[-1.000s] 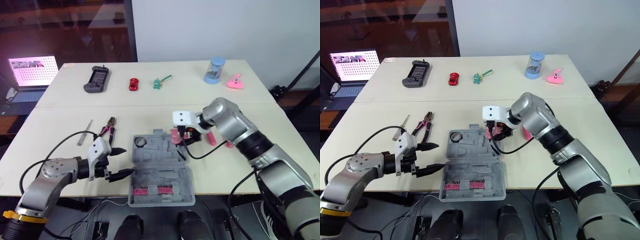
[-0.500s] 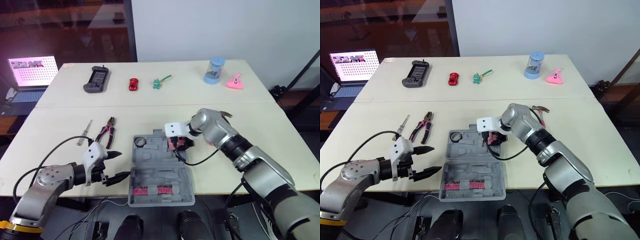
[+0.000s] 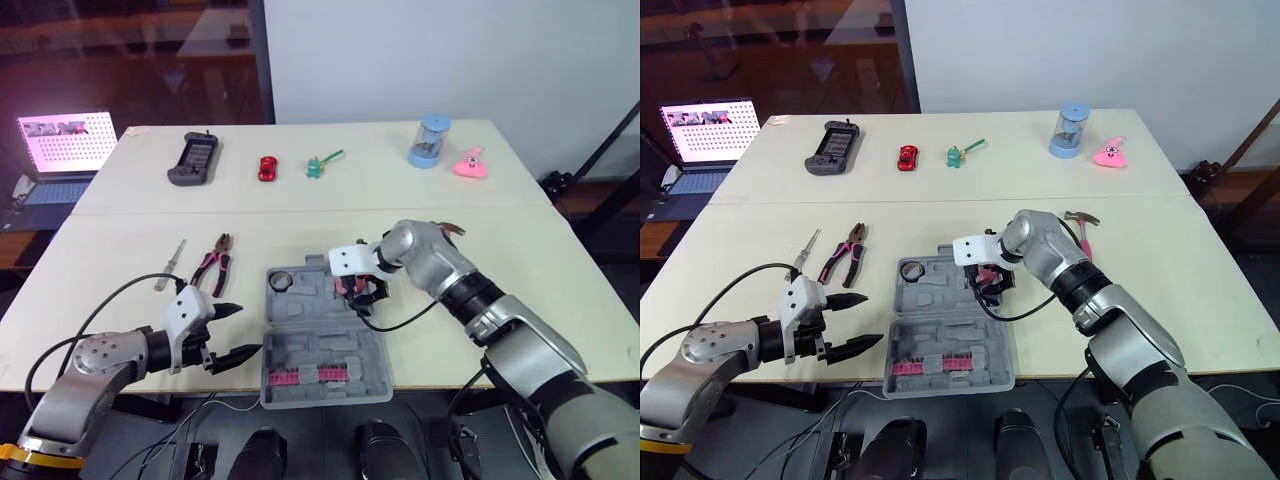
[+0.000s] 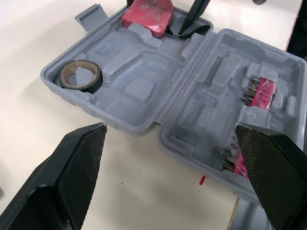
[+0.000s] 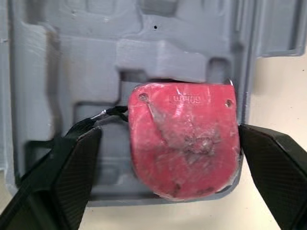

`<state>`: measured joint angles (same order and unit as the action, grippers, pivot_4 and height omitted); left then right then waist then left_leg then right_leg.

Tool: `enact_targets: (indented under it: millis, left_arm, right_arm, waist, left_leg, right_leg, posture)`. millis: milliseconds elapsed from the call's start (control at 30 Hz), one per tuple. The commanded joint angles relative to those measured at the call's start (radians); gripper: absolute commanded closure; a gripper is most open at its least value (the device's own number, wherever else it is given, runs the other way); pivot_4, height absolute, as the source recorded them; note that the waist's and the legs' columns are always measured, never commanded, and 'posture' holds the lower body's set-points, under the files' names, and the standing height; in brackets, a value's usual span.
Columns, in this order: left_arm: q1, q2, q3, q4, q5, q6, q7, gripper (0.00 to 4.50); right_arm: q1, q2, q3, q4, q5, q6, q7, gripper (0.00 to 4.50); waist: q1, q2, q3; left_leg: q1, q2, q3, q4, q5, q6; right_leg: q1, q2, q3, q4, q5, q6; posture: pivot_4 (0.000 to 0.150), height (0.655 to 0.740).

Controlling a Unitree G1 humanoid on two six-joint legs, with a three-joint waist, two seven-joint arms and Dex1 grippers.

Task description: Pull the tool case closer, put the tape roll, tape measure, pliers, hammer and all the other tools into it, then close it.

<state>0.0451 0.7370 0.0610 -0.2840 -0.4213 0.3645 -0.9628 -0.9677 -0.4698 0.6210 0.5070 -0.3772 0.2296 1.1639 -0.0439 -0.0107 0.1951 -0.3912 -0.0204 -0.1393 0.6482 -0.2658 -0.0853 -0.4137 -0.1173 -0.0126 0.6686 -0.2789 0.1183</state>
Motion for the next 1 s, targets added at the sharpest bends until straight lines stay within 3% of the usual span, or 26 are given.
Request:
enact_targets:
  millis: [33,267,433,533,700,1000]
  left_arm:
    - [-0.001,0.016,0.01,-0.007,0.008,-0.022,-0.016,0.0]
    - [-0.033,0.007,0.001,0.019,0.014,-0.033,-0.026,0.0]
    - [-0.069,-0.016,-0.003,0.04,0.001,-0.049,-0.04,0.0]
    - [-0.083,-0.02,-0.002,0.049,0.002,-0.051,-0.047,0.0]
    - [-0.102,-0.02,-0.003,0.061,0.003,-0.05,-0.058,0.0]
    - [-0.11,-0.017,-0.001,0.064,0.004,-0.045,-0.067,0.0]
  right_arm:
    - [0.014,-0.036,-0.074,-0.146,0.036,0.059,0.034,0.02]
    - [0.156,-0.075,-0.251,-0.359,0.198,0.17,0.034,0.02]
    - [0.239,-0.051,-0.411,-0.393,0.348,0.051,-0.045,0.02]
    - [0.235,-0.057,-0.428,-0.354,0.409,0.111,-0.006,0.87]
    - [0.243,-0.052,-0.431,-0.266,0.435,0.04,-0.011,3.47]
    - [0.219,-0.014,-0.386,-0.009,0.389,-0.102,-0.05,3.47]
  waist:
    - [0.0,0.0,0.0]
    - [0.0,0.0,0.0]
    - [0.001,0.0,0.0]
    - [0.0,0.0,0.0]
    - [0.0,0.0,0.0]
    - [-0.001,0.0,0.0]
  left_leg:
    - [0.0,0.0,0.0,0.0,0.0,0.0]
    - [0.0,0.0,0.0,0.0,0.0,0.0]
    - [0.0,0.0,0.0,0.0,0.0,0.0]
    - [0.0,0.0,0.0,0.0,0.0,0.0]
    - [0.0,0.0,0.0,0.0,0.0,0.0]
    - [0.0,0.0,0.0,0.0,0.0,0.0]
  right_leg:
    - [0.0,0.0,0.0,0.0,0.0,0.0]
    - [0.001,0.0,0.0,0.0,0.0,0.0]
    - [0.001,0.0,0.0,0.0,0.0,0.0]
    - [0.001,0.0,0.0,0.0,0.0,0.0]
    - [0.001,0.0,0.0,0.0,0.0,0.0]
    - [0.001,0.0,0.0,0.0,0.0,0.0]
  posture:
    - [0.15,0.6902]
    - [0.15,0.6902]
    - [0.15,0.6902]
    - [0.15,0.6902]
    - [0.15,0.6902]
    - [0.15,0.6902]
